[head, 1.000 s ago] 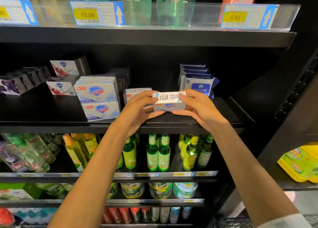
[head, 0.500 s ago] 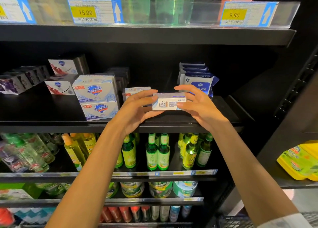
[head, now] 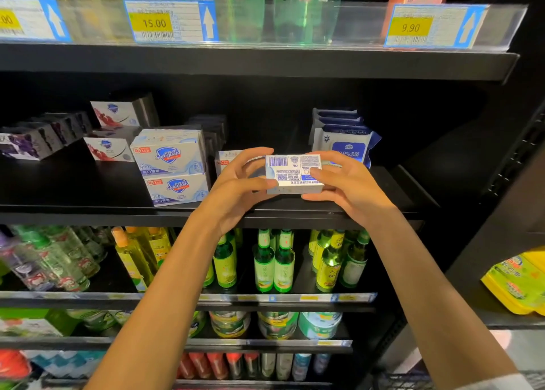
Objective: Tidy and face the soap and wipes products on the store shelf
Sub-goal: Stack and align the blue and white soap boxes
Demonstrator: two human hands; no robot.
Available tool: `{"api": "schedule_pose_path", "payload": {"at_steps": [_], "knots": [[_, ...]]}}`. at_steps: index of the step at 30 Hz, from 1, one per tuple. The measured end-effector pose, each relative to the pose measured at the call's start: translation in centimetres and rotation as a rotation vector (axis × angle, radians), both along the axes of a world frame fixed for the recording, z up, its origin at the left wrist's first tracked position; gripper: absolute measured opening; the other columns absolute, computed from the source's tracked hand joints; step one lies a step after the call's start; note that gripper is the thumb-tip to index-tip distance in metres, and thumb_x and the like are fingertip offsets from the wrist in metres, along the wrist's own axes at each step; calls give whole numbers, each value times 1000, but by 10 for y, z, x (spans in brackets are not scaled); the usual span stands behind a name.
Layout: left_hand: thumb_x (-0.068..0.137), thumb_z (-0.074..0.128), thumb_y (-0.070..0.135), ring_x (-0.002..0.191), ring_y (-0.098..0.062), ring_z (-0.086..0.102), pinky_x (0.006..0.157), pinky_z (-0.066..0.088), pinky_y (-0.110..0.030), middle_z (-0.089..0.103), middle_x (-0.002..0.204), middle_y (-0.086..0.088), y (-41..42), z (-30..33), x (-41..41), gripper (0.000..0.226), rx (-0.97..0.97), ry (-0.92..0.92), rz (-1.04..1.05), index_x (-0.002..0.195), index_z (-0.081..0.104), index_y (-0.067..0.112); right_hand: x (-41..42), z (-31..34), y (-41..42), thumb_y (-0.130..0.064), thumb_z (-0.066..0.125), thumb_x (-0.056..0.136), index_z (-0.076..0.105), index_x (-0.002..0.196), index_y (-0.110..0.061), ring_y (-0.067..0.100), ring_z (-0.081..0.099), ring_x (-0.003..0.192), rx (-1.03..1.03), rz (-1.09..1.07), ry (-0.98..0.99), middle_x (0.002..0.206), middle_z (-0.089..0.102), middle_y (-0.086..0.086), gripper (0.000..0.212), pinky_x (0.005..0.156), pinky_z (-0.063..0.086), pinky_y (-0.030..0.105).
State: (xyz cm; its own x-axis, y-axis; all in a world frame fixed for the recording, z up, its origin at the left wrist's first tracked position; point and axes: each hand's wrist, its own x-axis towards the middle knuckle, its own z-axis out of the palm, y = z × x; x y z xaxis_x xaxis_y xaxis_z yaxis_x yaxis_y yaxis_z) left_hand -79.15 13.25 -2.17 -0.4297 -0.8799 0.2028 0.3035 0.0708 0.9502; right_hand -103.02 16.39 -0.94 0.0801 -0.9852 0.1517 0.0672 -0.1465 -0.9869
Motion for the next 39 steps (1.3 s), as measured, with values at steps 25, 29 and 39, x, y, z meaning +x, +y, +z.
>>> {"api": "schedule_pose_path", "payload": {"at_steps": [25,29,39], "knots": [[96,70,12,126,-36,66,104,51,-65,69,131,-21,4,5,-7,30,102,-9,63,126,66,6,5,-2,-5,-34,61,104,66,128,-14,21,74,112,3,-87,3,115,78,0,31,98,60,52],[95,71,12,129,-32,64,108,50,-62,69,132,-15,4,4,-5,26,55,-3,54,121,69,13,5,-1,-3,-30,62,104,66,121,-12,23,75,109,-2,-69,9,113,79,2,25,92,62,49],[100,66,19,124,-29,68,103,57,-47,72,129,-13,7,6,-9,35,32,-77,64,131,67,4,-2,-7,-4,-14,66,101,64,124,-5,19,71,119,-51,-63,1,115,77,2,25,93,62,41]]}}
